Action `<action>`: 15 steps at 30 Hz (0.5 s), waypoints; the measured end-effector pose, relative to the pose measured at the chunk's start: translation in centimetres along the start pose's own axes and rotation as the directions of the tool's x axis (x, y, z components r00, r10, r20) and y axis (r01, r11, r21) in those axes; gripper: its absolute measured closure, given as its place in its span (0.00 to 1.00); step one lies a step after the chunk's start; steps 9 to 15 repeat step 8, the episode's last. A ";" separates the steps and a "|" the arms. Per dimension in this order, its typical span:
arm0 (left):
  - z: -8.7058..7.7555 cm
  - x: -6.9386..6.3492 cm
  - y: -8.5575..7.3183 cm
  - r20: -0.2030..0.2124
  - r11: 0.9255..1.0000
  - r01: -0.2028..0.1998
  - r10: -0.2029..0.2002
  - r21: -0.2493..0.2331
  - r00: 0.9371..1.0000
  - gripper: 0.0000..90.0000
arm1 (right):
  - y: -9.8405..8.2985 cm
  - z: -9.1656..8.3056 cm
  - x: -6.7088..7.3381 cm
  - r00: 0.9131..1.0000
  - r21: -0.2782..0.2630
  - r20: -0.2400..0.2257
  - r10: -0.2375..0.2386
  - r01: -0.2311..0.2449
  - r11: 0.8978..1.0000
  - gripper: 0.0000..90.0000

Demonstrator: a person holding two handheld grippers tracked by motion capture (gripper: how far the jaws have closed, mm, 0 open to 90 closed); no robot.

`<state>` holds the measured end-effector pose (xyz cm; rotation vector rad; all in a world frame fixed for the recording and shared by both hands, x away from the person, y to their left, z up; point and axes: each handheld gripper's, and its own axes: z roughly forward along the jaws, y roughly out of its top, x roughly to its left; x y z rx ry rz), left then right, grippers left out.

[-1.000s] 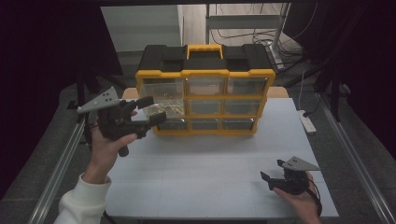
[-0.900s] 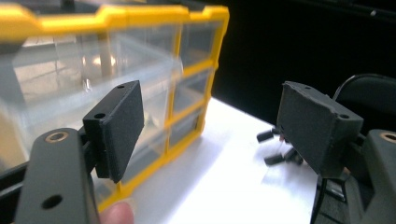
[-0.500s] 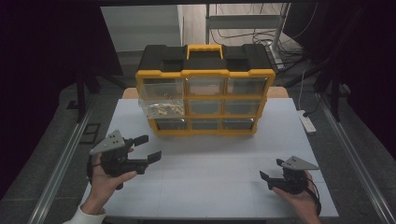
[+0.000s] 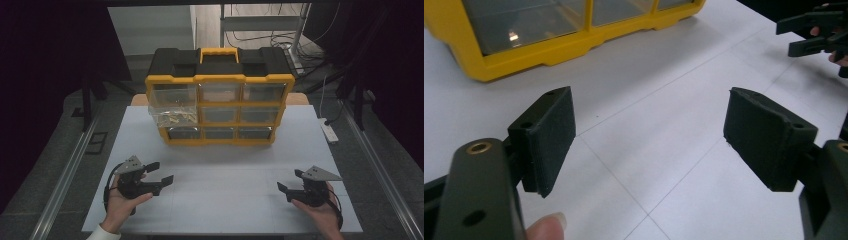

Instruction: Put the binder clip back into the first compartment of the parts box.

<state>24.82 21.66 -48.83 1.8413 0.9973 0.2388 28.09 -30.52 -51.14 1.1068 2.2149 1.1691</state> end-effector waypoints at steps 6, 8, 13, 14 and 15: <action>0.3 0.0 -0.2 -0.001 1.000 -0.011 0.011 0.009 1.000 0.23 | 0.0 -0.2 0.0 1.000 -0.014 0.004 0.000 0.000 1.000 0.19; 0.3 0.0 -0.2 0.001 1.000 -0.008 0.008 0.008 1.000 0.23 | 0.0 -0.2 0.0 1.000 -0.015 0.004 0.001 -0.001 1.000 0.19; 0.3 0.0 -0.2 0.001 1.000 -0.008 0.008 0.008 1.000 0.23 | 0.0 -0.2 0.0 1.000 -0.015 0.004 0.001 -0.001 1.000 0.19; 0.3 0.0 -0.2 0.001 1.000 -0.008 0.008 0.008 1.000 0.23 | 0.0 -0.2 0.0 1.000 -0.015 0.004 0.001 -0.001 1.000 0.19; 0.3 0.0 -0.2 0.001 1.000 -0.008 0.008 0.008 1.000 0.23 | 0.0 -0.2 0.0 1.000 -0.015 0.004 0.001 -0.001 1.000 0.19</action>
